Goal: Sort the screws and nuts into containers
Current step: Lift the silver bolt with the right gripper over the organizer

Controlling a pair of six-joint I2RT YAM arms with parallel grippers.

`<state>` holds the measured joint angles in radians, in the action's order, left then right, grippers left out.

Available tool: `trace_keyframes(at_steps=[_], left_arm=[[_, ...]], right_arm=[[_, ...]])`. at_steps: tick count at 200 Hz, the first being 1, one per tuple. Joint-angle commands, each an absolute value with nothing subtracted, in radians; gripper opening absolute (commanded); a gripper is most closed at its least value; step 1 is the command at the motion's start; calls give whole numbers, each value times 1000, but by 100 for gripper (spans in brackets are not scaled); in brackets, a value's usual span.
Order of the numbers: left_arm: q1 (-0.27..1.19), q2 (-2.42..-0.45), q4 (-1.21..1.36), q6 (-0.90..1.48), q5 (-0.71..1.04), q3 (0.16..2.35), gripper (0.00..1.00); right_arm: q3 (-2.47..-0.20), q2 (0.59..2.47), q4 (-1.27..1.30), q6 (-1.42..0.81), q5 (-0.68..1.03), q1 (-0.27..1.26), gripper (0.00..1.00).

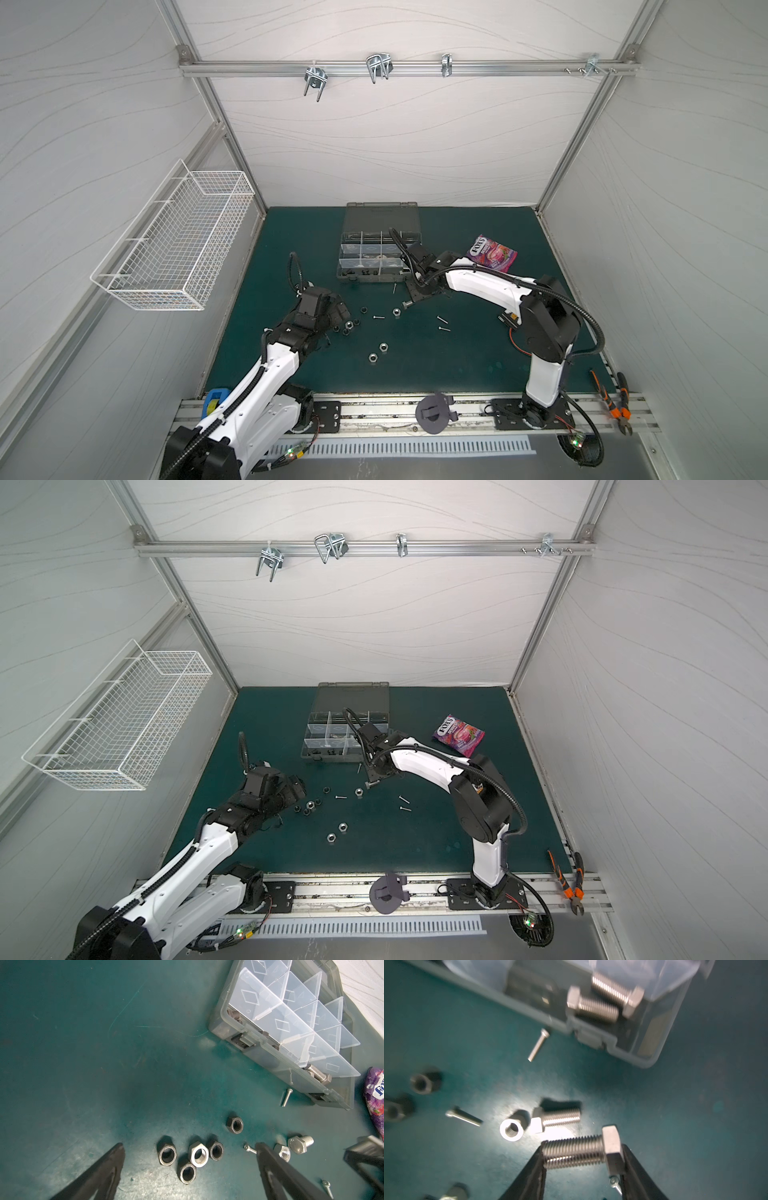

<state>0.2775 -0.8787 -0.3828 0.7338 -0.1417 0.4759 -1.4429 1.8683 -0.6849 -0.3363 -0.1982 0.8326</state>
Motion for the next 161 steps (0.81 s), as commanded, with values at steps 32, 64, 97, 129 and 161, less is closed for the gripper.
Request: trace_keyframes(at_steps=[32, 64, 97, 129, 161], left_arm=[[275, -881, -344, 740, -145, 483, 99], [274, -890, -338, 738, -141, 483, 99], [274, -901, -328, 741, -133, 479, 99], [275, -908, -328, 737, -129, 485, 99], [275, -905, -333, 731, -134, 491, 99]], right_arm=[[-1604, 1937, -719, -336, -212, 845, 29], [-1693, 2005, -721, -327, -223, 852, 29], [-1772, 2065, -715, -332, -252, 860, 29], [-1829, 2122, -700, -336, -264, 861, 29], [-1896, 2184, -706, -337, -278, 859, 29]])
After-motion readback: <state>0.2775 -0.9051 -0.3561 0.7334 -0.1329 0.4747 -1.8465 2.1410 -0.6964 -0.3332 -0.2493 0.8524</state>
